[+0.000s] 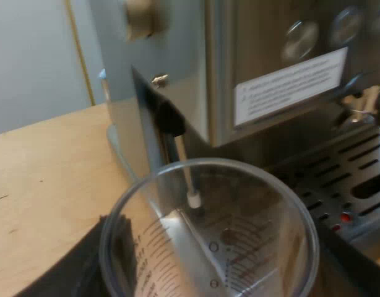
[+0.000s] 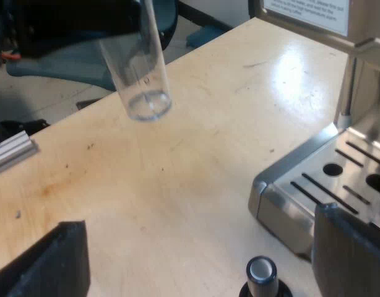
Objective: Pour the beans into the coffee machine
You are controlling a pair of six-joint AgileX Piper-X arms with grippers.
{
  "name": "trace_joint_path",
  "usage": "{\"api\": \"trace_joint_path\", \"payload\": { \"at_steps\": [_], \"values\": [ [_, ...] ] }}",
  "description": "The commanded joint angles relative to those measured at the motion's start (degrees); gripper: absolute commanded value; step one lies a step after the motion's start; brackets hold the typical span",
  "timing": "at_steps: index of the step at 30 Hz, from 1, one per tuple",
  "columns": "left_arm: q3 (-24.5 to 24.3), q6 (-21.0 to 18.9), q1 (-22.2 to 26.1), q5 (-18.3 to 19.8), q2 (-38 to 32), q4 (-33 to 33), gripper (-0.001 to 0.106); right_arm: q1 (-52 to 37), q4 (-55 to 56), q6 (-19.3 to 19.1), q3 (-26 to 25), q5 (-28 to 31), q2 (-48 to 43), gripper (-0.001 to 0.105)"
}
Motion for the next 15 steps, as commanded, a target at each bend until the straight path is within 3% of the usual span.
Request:
{"api": "trace_joint_path", "payload": {
  "at_steps": [1,8,15],
  "values": [
    [2.8,-0.8,0.1,-3.0,-0.2,-5.5,0.025,0.0,-3.0,-0.6,-0.7,0.0,1.6,0.079],
    [9.3,-3.3,0.1,-8.1,2.0,-18.5,0.025,0.0,-3.6,-0.6,-0.7,4.7,4.8,0.079],
    [11.0,-4.2,0.1,-8.6,9.9,-27.4,0.025,0.0,-4.8,-0.6,-0.7,4.7,6.2,0.079]
  ]
}}
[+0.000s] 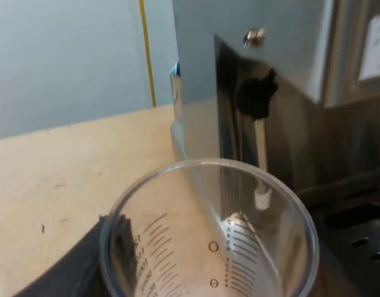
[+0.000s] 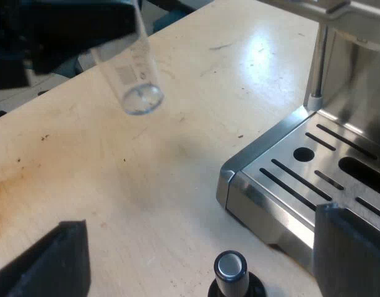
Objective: Pour the beans into the coffee machine
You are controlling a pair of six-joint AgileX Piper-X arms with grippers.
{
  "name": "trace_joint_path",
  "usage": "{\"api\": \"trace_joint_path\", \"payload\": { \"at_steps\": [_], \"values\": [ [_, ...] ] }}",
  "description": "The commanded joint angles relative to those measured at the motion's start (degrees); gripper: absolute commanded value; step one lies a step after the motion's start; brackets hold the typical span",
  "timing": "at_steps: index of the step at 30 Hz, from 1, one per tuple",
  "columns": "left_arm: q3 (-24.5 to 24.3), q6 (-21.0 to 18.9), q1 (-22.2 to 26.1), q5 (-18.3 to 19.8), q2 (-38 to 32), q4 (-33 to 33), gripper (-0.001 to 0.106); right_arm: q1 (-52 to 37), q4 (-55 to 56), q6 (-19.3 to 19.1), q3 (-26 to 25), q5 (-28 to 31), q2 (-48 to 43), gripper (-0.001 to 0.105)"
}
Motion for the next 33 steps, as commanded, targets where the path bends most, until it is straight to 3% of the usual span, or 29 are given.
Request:
{"api": "trace_joint_path", "payload": {
  "at_steps": [1,8,17,33],
  "values": [
    [-0.1,-0.7,0.1,-0.4,4.3,-5.1,0.025,0.0,-1.7,-0.6,-0.7,0.6,0.0,0.079],
    [-0.1,-3.2,0.1,-1.0,15.3,-16.0,0.025,0.0,-3.3,-0.6,-0.7,0.8,0.0,0.079],
    [-0.1,-3.3,0.1,-2.5,28.1,-27.8,0.025,-0.4,-3.3,-0.6,-0.7,4.0,2.0,0.079],
    [-0.3,-3.3,0.1,-2.5,43.2,-43.3,0.025,-0.4,-3.3,-0.6,-0.6,4.4,6.3,0.079]
  ]
}}
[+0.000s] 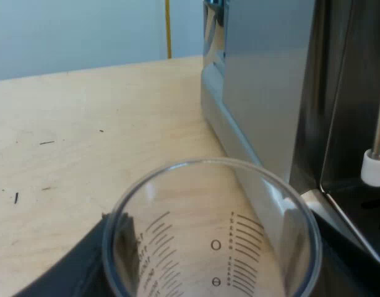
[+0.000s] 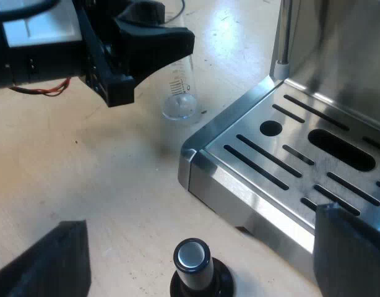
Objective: Pour the beans into the coffee machine
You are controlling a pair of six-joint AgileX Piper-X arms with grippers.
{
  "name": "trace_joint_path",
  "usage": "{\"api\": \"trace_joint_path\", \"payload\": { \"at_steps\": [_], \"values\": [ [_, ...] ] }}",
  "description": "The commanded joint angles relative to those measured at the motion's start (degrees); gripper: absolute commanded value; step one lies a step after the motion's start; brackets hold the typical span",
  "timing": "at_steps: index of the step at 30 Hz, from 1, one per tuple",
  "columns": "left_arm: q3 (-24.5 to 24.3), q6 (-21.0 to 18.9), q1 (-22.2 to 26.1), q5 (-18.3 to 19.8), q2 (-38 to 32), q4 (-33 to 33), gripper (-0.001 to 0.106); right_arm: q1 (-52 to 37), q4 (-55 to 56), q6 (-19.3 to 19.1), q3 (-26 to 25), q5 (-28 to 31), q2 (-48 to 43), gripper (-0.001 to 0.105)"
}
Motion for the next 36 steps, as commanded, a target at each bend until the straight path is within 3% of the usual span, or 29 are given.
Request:
{"api": "trace_joint_path", "payload": {
  "at_steps": [1,15,23,31,36],
  "values": [
    [-0.4,-0.6,0.1,-0.2,1.4,-2.8,0.025,-0.2,-0.7,-0.6,-0.4,0.0,-0.2,0.079],
    [-0.3,0.2,0.1,-0.2,2.5,-1.1,0.025,-0.2,-0.7,0.3,-0.4,0.0,-0.2,0.079],
    [-0.3,0.2,0.1,0.0,2.5,2.6,0.054,-0.2,-0.7,2.8,-0.4,0.0,-0.2,0.079],
    [-0.3,0.0,0.1,0.8,2.3,10.8,0.056,-0.1,-0.7,5.8,-0.4,0.0,-0.2,0.079],
    [-0.3,0.0,0.1,1.6,1.3,14.6,0.067,-0.1,-0.7,5.8,-0.4,0.0,-0.2,0.079]
  ]
}}
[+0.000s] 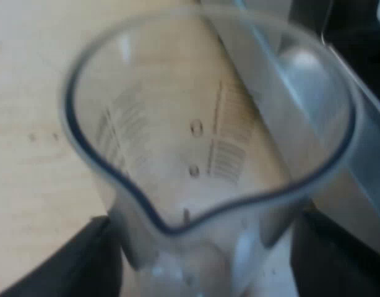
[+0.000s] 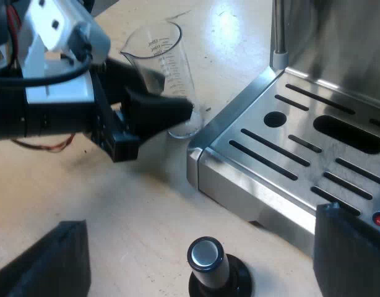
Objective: Pour the beans into the coffee machine
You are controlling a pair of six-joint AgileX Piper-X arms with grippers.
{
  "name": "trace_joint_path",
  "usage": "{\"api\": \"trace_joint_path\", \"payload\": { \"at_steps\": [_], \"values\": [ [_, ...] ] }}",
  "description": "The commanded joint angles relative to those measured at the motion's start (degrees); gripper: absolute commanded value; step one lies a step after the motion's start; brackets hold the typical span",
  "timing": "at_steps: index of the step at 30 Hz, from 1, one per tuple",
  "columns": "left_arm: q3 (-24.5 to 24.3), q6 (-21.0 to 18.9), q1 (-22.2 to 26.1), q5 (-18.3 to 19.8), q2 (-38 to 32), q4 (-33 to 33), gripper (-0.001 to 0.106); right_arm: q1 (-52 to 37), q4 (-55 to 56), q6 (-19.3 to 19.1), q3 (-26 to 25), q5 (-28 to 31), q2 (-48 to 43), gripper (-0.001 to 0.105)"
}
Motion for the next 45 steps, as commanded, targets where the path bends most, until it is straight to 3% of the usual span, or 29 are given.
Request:
{"api": "trace_joint_path", "payload": {
  "at_steps": [1,11,26,35,45],
  "values": [
    [-0.1,-0.3,0.1,0.3,-1.0,2.0,0.068,-0.1,-0.7,0.0,-0.4,0.0,-0.2,0.079],
    [-0.1,-0.3,0.1,0.3,-7.3,15.7,0.069,-0.1,-0.7,0.0,-0.4,0.0,-0.2,0.079],
    [-0.1,-0.3,0.1,0.3,-28.5,38.3,0.069,-0.1,0.1,0.0,-0.4,0.0,-1.9,0.079],
    [-0.1,-0.3,0.1,1.0,-43.3,48.5,0.069,-0.1,5.9,0.0,-0.8,0.0,-7.3,0.079],
    [-0.6,-0.3,0.1,1.3,-53.9,58.2,0.069,-0.1,11.3,0.0,-0.8,0.0,-13.4,0.079]
  ]
}}
